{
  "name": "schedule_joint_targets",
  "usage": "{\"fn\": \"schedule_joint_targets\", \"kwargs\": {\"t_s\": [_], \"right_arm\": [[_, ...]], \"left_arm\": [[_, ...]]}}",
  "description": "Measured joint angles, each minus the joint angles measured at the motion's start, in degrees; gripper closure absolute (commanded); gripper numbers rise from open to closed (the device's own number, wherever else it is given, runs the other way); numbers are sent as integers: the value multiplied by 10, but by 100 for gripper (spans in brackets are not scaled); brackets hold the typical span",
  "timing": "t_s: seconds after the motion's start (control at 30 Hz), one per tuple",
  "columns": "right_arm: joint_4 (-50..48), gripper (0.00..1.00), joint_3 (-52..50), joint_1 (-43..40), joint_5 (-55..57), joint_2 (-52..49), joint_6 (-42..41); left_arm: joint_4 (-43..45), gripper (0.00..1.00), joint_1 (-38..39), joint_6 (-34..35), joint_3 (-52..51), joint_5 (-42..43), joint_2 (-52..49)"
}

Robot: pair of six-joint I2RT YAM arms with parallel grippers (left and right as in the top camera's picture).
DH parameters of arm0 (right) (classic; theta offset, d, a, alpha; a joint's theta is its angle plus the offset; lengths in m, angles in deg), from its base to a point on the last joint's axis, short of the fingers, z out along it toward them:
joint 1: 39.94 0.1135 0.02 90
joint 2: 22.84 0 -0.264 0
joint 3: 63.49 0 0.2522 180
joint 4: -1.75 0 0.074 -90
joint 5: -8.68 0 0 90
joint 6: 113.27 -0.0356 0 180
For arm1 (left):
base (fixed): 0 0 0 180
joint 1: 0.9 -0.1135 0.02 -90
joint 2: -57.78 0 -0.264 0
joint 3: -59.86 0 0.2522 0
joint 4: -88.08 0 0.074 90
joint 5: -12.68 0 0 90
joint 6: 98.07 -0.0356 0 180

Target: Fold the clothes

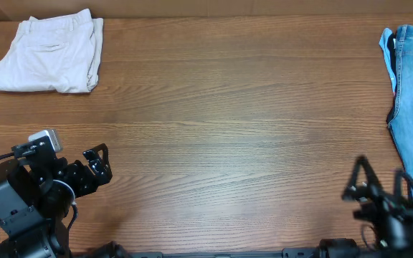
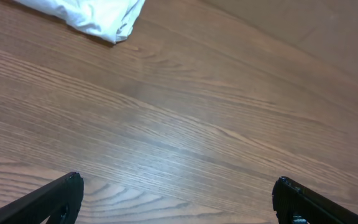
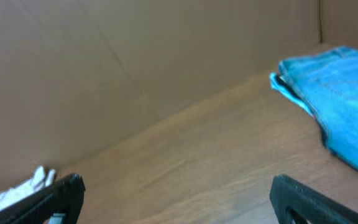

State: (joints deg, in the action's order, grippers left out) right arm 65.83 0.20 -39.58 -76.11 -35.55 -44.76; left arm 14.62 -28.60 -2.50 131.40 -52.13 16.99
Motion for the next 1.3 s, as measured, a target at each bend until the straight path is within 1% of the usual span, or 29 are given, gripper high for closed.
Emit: {"fn": "schedule_joint_targets", "kwargs": {"t_s": [0.13, 0.3, 0.37, 0.53, 0.63, 0.97, 1.07, 1.3], "right_arm": [[-122, 0, -142, 0, -23, 52, 14], [-310, 0, -291, 0, -69, 99, 37], [-372, 0, -336, 0, -82, 106, 43], [-466, 0, -407, 0, -94, 111, 50], [-496, 0, -429, -2, -95, 116, 51], [-524, 0, -465, -4, -92, 118, 51], [-547, 0, -484, -4, -92, 119, 51], [-554, 0, -489, -4, -93, 119, 65]], "left_arm": [[0, 0, 0, 0, -1, 0, 0], [0, 0, 0, 0, -1, 0, 0], [0, 0, 0, 0, -1, 0, 0], [0, 0, 0, 0, -1, 0, 0], [0, 0, 0, 0, -1, 0, 0], [0, 0, 0, 0, -1, 0, 0], [0, 0, 0, 0, -1, 0, 0], [0, 0, 0, 0, -1, 0, 0]]}}
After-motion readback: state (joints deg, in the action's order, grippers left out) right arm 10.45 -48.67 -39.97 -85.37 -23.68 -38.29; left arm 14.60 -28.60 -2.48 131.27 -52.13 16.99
